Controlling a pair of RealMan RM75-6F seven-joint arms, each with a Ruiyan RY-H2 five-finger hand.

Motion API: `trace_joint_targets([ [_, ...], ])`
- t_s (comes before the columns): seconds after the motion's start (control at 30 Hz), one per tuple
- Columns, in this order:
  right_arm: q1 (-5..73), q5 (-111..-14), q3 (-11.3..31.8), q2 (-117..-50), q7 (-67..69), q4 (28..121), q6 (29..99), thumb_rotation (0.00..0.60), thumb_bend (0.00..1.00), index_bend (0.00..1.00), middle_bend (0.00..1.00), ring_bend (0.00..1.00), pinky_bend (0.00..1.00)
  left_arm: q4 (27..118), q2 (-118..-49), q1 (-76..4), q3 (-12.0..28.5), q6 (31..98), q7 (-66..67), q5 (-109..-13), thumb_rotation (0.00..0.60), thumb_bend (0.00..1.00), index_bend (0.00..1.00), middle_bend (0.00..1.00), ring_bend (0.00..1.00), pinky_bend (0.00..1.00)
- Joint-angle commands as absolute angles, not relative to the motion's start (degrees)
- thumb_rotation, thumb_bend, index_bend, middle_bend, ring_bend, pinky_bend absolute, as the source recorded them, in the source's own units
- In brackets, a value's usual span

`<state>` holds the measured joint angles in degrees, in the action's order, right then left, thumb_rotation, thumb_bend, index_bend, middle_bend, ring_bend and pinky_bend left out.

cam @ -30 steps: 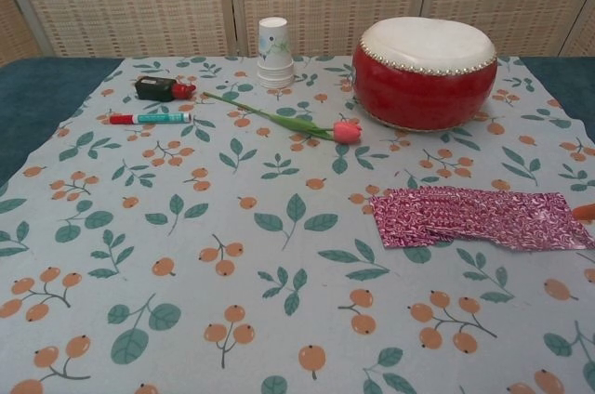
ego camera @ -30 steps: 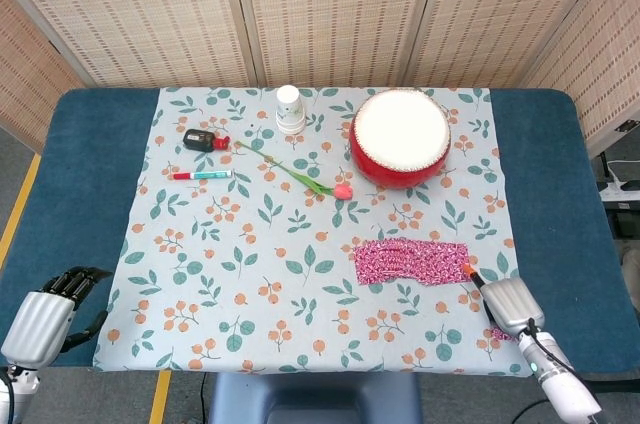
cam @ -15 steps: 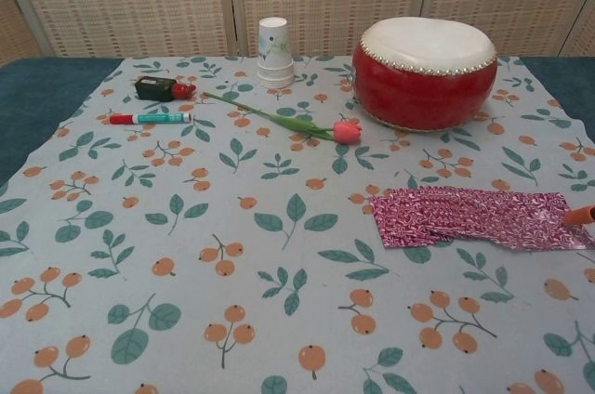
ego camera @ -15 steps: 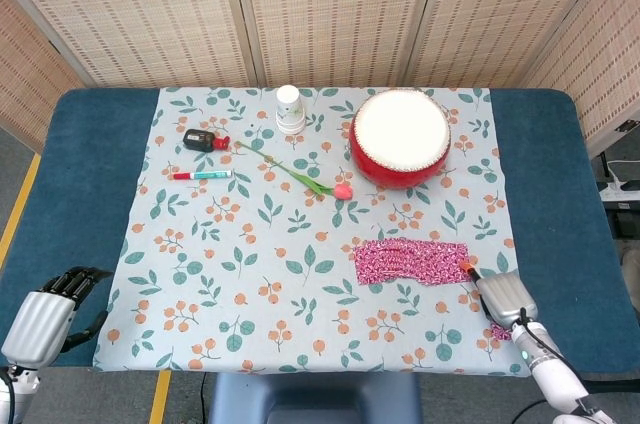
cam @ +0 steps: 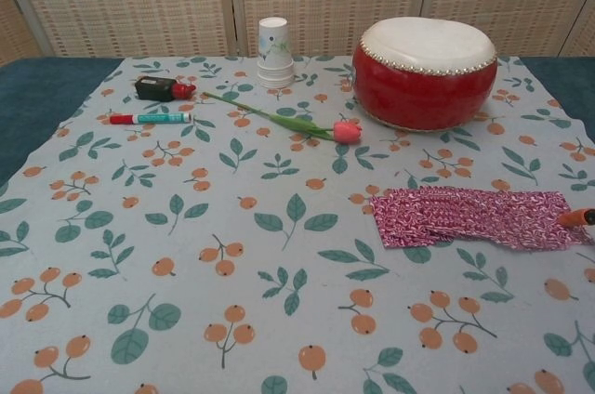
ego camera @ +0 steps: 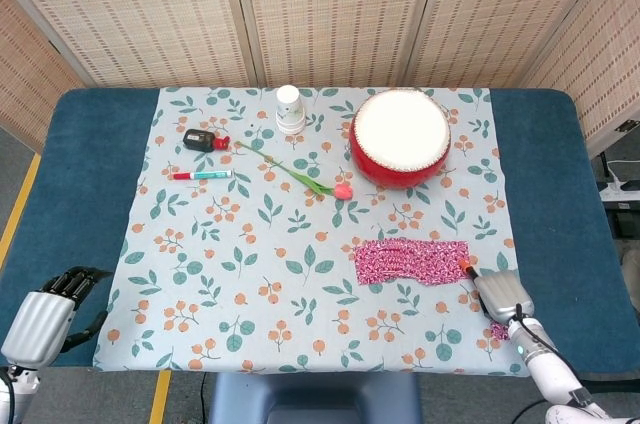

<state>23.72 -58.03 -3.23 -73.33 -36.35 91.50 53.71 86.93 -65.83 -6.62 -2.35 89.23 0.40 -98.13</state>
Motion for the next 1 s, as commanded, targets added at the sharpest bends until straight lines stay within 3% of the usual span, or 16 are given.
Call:
trace_joint_targets([
  [0.03, 23.8, -56.7, -3.5, -73.2, -37.1, 91.2, 54.1, 0.6, 0.76, 0.12, 0.73, 0.77, 0.69, 86.9, -65.8, -6.6, -2.4, 89.3, 0.4, -98.2, 0.6, 0.33, 0.25, 0.29, 0.25, 0.44],
  [0.7, 24.8, -45.1, -4.8, -71.5, -44.0, 91.2, 57.9, 0.6, 0.76, 0.22, 0.73, 0.77, 0.69, 87.1, -65.8, -6.7, -2.5, 88.9, 0.8, -98.1, 0.6, 0.33, 0.25, 0.3, 0.26, 0.44],
  [0.83, 23.6, -49.2, -4.4, -70.8, -40.5, 92.9, 60.6, 0.6, 0.76, 0.22, 0.73, 0.77, 0.69, 87.2, -65.8, -6.7, -2.5, 88.7, 0.9, -98.1, 0.6, 0.33, 0.25, 0.3, 0.26, 0.44],
  [1.0, 18.9, -64.0, -4.7, -69.8, -29.9, 94.3, 70.3, 0.6, 0.75, 0.2, 0.73, 0.76, 0.68, 87.1, -65.9, -6.7, -2.5, 88.7, 0.8, -98.0, 0.6, 0.33, 0.25, 0.3, 0.26, 0.44],
])
